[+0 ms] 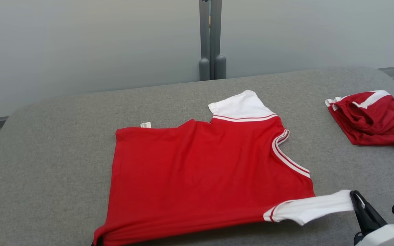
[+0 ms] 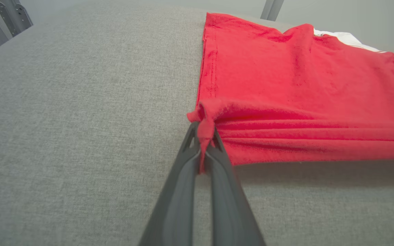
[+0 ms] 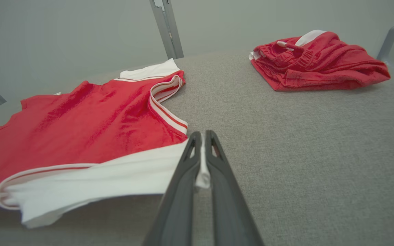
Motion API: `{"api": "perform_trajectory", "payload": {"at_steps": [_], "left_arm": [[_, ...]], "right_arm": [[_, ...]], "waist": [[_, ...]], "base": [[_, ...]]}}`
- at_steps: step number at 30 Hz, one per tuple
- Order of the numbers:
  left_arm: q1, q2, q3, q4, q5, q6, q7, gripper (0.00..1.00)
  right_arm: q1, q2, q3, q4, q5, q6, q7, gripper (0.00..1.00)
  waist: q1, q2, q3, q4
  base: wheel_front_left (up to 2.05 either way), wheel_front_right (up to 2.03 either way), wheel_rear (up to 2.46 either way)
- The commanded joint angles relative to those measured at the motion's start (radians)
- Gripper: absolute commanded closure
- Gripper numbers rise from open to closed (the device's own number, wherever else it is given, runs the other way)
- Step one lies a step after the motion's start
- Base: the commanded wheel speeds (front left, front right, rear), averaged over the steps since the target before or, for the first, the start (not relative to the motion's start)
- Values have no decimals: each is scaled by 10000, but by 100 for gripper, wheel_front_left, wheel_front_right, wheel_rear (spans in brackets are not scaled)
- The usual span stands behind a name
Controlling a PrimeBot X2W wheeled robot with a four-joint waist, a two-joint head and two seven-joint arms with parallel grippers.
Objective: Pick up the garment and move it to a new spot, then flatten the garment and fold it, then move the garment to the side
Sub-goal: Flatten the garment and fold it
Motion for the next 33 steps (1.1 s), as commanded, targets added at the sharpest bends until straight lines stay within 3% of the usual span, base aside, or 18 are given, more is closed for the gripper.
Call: {"api": "perform_trajectory", "payload": {"at_steps": [1, 10, 18, 33], "left_arm": [[-281, 143, 43, -201, 44, 9, 1, 100], [-1184, 117, -515, -387, 350, -80, 1, 100], [-2407, 109, -878, 247, 656, -110, 1, 100], [-3695, 107, -1086, 750, 598, -51, 1, 100]], "right_arm": [[-290, -51, -74, -119, 70, -45, -29, 100], [-1390, 271, 156, 290, -157, -36, -29, 100], [-2901, 612, 550, 1615, -675, -35, -28, 100], [-4430, 911, 232, 2543, -1336, -33, -28, 100]], "waist": [[1, -1, 79, 86], [1, -1, 360, 236], [1, -1, 786, 300], [1, -1, 1570, 415]], "base": [[0, 0, 0], [0, 0, 0], [0, 0, 0], [0, 0, 0]]}}
